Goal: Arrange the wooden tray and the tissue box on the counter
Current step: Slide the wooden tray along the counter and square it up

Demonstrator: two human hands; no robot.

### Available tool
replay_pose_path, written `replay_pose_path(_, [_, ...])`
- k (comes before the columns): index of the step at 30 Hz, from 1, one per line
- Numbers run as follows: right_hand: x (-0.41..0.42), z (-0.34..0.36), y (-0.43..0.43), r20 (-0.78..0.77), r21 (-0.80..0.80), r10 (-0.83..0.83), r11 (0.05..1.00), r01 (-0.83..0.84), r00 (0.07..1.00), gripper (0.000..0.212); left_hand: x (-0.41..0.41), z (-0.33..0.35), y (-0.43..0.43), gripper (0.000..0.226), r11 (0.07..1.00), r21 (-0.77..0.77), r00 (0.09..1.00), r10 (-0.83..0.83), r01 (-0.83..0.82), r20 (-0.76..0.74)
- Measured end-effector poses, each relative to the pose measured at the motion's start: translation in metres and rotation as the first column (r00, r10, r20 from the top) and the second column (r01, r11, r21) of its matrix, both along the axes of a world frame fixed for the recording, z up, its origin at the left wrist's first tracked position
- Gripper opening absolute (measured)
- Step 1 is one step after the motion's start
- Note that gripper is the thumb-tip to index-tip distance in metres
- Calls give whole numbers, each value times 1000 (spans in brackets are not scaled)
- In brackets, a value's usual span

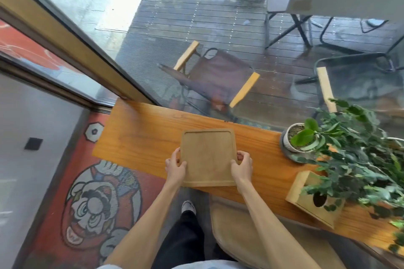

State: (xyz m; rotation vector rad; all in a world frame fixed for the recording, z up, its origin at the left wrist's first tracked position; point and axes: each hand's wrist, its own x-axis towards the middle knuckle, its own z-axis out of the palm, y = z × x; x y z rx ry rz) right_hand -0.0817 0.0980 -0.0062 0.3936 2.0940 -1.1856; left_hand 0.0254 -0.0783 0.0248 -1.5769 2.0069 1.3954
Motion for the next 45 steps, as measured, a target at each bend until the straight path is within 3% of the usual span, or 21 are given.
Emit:
replay_pose_path(9, [70, -6, -108, 2, -142, -34, 989, 34, 999, 29, 67, 13, -106, 58, 990, -140, 1000, -22, 23, 7])
replay_pose_path(19, [72, -69, -181, -224, -7, -187, 982, 190, 956, 34, 31, -94, -205, 61, 964, -46, 957, -266, 262, -119])
replay_pose_path(27, [54, -101, -220, -379, 76, -178, 972, 222, 908, 37, 7, -145, -239, 73, 878, -210, 884, -457, 430, -99])
replay_pose_path(33, [56, -118, -222, -464, 176, -42, 975, 138, 885, 43, 9, -153, -255, 77, 660, -433, 735, -678, 614, 9])
replay_pose_path(35, [63, -120, -217, -496, 242, 84, 969, 45, 864, 51, 18, -152, -263, 79, 560, -498, 664, -746, 662, 44])
replay_pose_path(37, [76, -123, -207, -517, 396, 327, 911, -117, 791, 63, 32, -151, -269, 83, 437, -569, 567, -821, 696, 62])
replay_pose_path(39, [88, -130, -194, -497, 537, 544, 805, -253, 676, 68, 47, -153, -273, 91, 292, -568, 432, -893, 770, 127])
replay_pose_path(41, [92, -134, -184, -472, 574, 618, 757, -313, 628, 71, 55, -155, -273, 96, 190, -510, 339, -915, 839, 218])
replay_pose_path(45, [88, -137, -175, -441, 612, 673, 709, -350, 593, 82, 48, -154, -266, 90, 171, -439, 325, -896, 882, 303])
